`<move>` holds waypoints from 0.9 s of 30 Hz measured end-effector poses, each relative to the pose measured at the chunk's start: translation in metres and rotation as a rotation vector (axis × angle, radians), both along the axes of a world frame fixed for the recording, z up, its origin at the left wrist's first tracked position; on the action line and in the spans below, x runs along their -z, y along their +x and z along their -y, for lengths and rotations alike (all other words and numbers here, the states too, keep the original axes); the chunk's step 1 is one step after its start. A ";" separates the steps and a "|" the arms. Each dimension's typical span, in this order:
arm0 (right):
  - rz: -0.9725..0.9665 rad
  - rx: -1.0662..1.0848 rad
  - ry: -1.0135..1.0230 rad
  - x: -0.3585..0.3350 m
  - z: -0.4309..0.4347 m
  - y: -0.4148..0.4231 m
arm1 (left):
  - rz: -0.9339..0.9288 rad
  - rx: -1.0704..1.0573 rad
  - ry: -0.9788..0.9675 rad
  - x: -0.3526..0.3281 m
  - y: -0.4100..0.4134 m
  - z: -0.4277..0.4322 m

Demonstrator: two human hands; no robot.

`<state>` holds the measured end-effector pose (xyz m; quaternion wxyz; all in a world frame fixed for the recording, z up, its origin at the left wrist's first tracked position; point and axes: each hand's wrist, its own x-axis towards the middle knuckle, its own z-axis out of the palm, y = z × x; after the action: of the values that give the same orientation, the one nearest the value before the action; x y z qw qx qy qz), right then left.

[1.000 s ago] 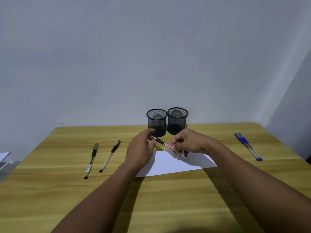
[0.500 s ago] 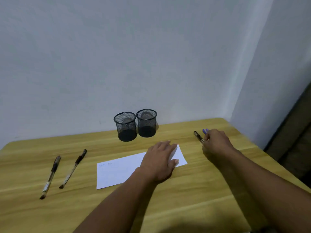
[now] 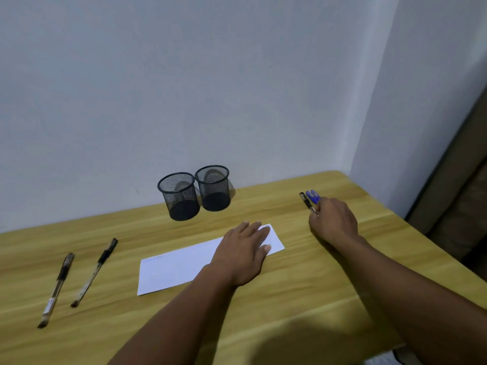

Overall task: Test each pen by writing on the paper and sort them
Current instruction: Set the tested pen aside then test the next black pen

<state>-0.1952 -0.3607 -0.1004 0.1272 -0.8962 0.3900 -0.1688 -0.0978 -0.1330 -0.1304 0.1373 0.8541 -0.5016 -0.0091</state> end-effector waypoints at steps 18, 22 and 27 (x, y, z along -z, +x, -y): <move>0.322 -0.686 0.329 -0.026 -0.225 0.095 | 0.200 -0.583 -0.172 -0.041 0.049 -0.165; 0.266 -0.812 0.246 -0.001 -0.276 0.110 | 0.152 -0.816 -0.178 -0.043 0.058 -0.220; 0.206 -0.836 0.161 0.030 -0.295 0.113 | -0.020 -0.902 -0.150 -0.043 0.072 -0.242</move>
<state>-0.0823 -0.0653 -0.1303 0.2924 -0.9427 -0.0092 -0.1603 -0.0254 0.1091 -0.0870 0.1940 0.9747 -0.0774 0.0799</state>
